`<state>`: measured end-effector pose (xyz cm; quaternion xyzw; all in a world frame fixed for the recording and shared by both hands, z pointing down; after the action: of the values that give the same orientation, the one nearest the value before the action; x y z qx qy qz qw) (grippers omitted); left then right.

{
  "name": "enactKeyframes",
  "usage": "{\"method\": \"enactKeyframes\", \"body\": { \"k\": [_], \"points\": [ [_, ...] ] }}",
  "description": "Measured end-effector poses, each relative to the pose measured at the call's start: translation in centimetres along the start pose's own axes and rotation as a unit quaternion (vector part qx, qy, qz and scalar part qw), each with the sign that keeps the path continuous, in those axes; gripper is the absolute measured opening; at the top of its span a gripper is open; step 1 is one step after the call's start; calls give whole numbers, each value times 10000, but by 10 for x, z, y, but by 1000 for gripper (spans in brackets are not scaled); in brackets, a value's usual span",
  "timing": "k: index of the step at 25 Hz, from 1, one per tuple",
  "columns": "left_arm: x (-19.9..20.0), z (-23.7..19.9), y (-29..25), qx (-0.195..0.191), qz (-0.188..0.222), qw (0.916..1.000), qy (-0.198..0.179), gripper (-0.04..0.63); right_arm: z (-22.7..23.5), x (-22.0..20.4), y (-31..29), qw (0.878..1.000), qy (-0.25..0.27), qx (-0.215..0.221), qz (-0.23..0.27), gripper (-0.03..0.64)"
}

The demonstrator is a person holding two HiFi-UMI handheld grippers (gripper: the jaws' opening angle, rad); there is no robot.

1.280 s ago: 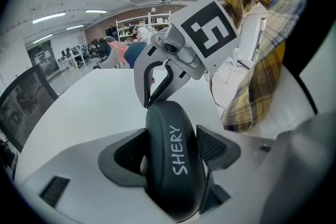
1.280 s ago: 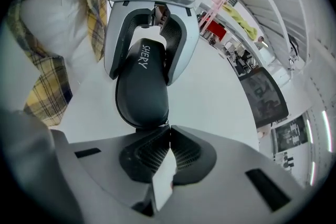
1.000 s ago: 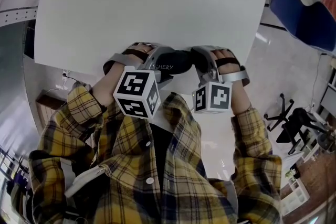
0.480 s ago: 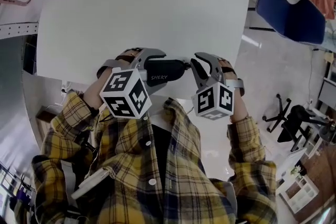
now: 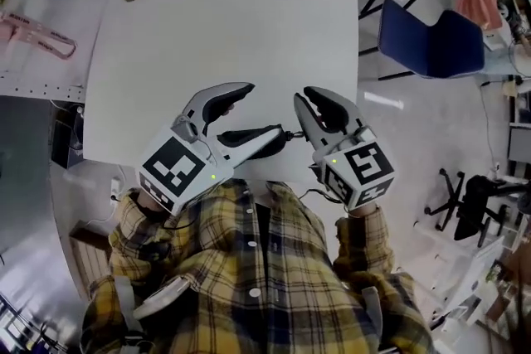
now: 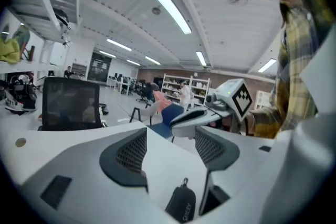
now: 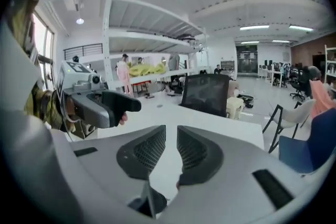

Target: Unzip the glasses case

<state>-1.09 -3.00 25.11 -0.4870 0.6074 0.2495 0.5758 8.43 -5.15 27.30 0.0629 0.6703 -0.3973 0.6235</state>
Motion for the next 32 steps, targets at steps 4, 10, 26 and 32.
{"method": "enactKeyframes", "body": {
  "k": [4,10,26,32],
  "points": [
    [66,5,19,421,1076,9933,30,272,-9,56,19,9971,-195,-45,728,51],
    [114,28,37,553,1778,9825,105,100,-30,104,47,9897,-203,66,1418,51],
    [98,37,38,871,1239,9884,130,8,-53,101,67,9862,-76,316,1625,-2],
    [98,36,33,862,1183,9892,104,8,-51,99,62,9867,-95,372,1577,-2]
  ]
}}
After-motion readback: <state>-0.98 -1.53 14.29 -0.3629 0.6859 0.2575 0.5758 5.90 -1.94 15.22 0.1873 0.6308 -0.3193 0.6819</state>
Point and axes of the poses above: the fingertips, and each gripper's own axes: y backward along the fingers, z to its right, x out of its top, the point moved 3 cm from there along y, backward along the fingers
